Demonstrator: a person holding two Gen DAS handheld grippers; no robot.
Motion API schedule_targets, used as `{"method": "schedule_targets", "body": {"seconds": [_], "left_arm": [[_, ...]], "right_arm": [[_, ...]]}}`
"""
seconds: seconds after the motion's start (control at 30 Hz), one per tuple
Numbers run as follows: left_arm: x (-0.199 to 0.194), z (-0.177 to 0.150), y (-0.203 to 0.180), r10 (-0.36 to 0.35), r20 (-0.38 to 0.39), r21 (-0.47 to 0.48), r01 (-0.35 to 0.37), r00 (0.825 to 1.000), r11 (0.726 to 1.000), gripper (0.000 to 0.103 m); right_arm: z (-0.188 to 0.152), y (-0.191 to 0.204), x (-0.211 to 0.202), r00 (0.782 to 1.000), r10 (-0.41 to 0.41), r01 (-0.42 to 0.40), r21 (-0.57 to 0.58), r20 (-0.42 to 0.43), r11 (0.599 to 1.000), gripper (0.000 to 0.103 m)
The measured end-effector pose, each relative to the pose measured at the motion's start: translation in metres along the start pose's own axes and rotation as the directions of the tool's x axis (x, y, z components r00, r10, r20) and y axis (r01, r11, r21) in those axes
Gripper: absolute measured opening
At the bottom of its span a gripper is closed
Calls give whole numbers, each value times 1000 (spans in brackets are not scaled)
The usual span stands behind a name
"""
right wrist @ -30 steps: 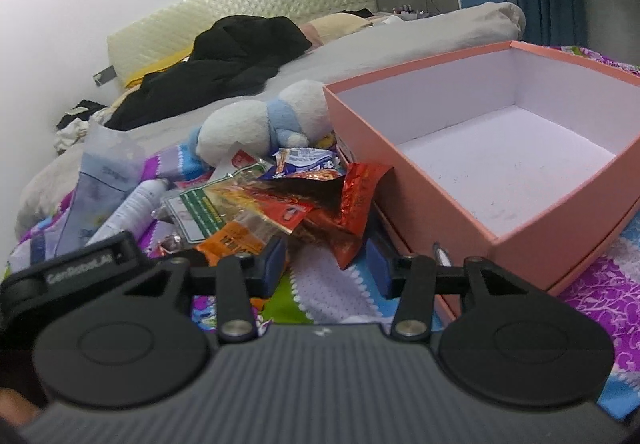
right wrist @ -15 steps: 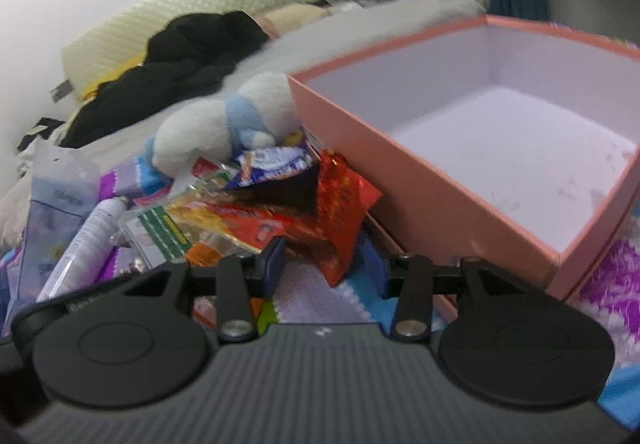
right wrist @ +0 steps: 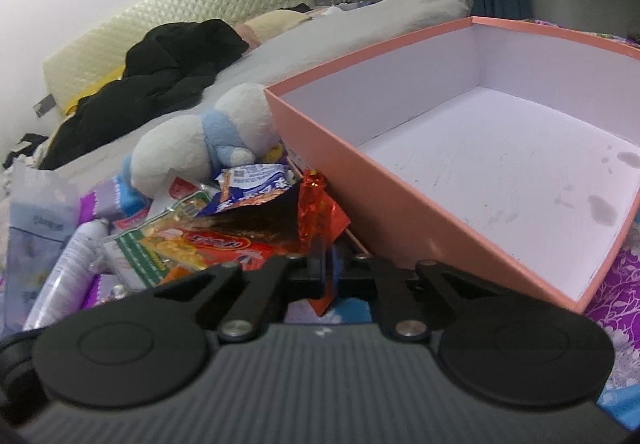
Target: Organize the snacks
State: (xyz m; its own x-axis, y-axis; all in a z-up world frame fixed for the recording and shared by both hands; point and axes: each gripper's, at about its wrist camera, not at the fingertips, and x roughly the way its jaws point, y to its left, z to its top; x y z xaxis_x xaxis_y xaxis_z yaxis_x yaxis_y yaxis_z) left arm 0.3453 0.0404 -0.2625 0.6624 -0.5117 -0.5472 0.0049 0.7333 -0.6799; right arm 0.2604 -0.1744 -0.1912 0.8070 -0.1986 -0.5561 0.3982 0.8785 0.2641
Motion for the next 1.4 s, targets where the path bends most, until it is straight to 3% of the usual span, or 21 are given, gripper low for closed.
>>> {"method": "schedule_targets", "body": {"seconds": [0.47,0.6,0.63,0.67,0.7,0.73,0.9,1.17,1.4], "left_arm": [[-73,-39,-11,61,48,-41,-59,997,997,10],[-99,-51,-5,99,75,-61,-94,992,994,10],[-105,-54,-3,106,78,-67,-101,991,993,10],[-110,-57,0,112,81,-73,-107,990,992,10],[-114,-59,3,119,82,-77,-113,989,991,10],[-118,-62,5,128,82,-81,-121,988,989,10],[-129,-74,16,154,79,-109,-145,985,983,10],[-146,-83,25,156,111,-176,-135,982,975,10],[-148,-84,25,158,126,-238,-125,979,963,9]], "right_arm": [[-2,-10,-37,997,75,-75,-44,4,996,2],[-10,-12,-34,993,116,-117,-71,-17,991,8],[-13,-10,-32,992,125,-127,-96,-26,987,13],[-16,-9,-31,992,125,-129,-115,-35,985,26],[-19,-7,-29,991,128,-133,-131,-45,983,48],[-21,-7,-28,989,139,-145,-137,-51,980,53],[-26,-7,-31,977,209,-211,-157,-30,965,51],[-15,12,-16,986,140,-119,-212,89,970,50],[-16,31,-4,989,54,-15,-270,138,963,40]]}}
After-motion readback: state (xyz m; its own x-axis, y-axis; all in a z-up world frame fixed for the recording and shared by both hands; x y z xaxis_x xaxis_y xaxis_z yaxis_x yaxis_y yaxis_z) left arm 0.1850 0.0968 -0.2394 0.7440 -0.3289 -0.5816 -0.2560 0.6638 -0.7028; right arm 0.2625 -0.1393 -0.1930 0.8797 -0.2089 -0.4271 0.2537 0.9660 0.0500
